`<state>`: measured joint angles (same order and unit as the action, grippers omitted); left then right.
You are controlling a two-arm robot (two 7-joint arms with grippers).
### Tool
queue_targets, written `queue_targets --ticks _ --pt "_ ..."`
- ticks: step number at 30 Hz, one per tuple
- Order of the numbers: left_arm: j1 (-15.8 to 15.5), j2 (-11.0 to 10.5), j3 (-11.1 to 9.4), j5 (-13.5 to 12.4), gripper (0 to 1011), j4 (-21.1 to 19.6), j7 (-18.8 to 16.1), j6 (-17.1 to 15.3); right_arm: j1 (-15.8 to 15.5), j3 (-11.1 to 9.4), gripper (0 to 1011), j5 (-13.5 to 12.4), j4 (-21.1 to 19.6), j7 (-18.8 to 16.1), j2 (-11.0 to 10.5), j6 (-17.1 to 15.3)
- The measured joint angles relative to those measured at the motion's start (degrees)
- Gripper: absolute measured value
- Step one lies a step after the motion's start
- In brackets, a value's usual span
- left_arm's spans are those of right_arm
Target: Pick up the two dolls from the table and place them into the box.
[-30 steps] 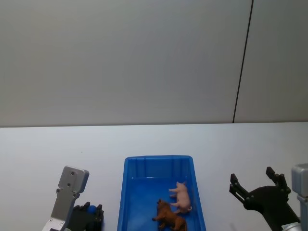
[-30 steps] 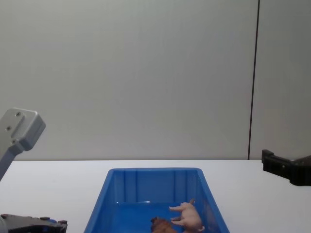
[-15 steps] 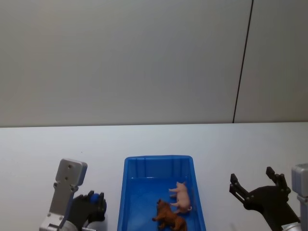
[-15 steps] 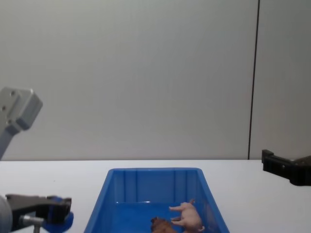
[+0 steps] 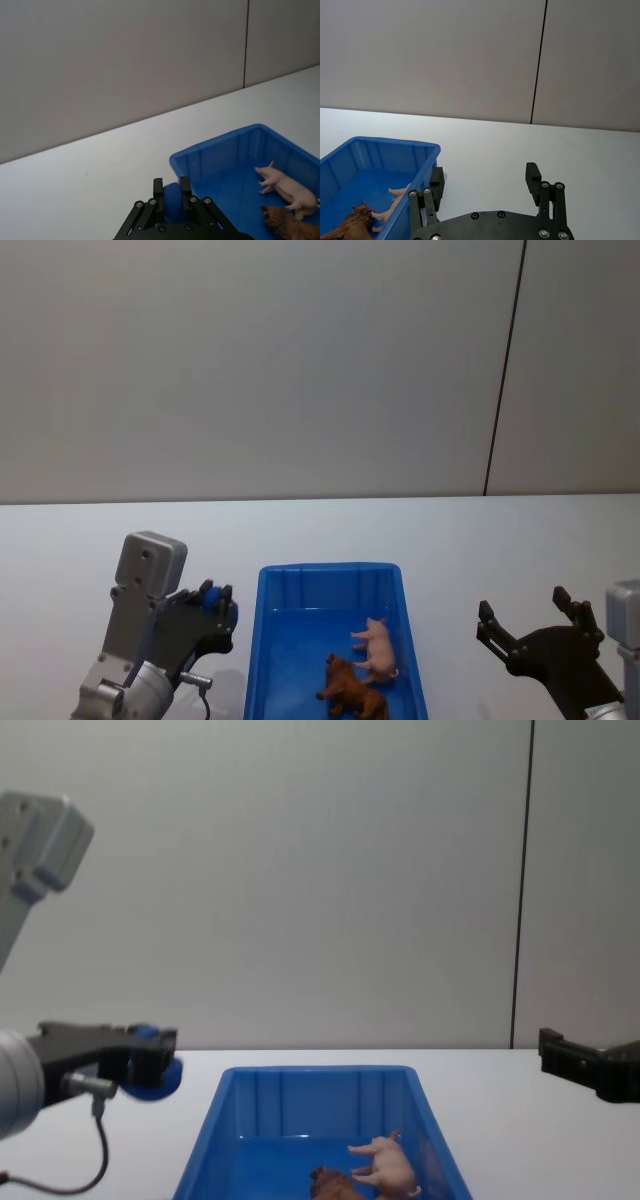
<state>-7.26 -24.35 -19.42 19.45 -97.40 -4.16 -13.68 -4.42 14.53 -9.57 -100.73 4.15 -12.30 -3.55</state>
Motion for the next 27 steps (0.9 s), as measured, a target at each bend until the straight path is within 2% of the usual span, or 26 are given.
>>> queue_targets --ticks 13,23,24,27 --pt "-1.5 0.5 0.0 -0.9 199 -0.7 8.6 4.8 0.0 0.0 1001 0.0 0.0 0.0 0.0 0.0" --pt "-3.0 1.4 -0.4 0.6 487 0.9 16.7 7.4 0.0 0.0 1001 0.0 0.0 0.0 0.0 0.0" --pt "-3.2 1.6 -0.5 0.9 548 1.2 18.0 7.8 0.0 0.0 1001 0.0 0.0 0.0 0.0 0.0" --pt "-3.6 2.0 -0.7 1.3 632 1.7 19.6 8.3 0.0 0.0 1001 0.0 0.0 0.0 0.0 0.0"
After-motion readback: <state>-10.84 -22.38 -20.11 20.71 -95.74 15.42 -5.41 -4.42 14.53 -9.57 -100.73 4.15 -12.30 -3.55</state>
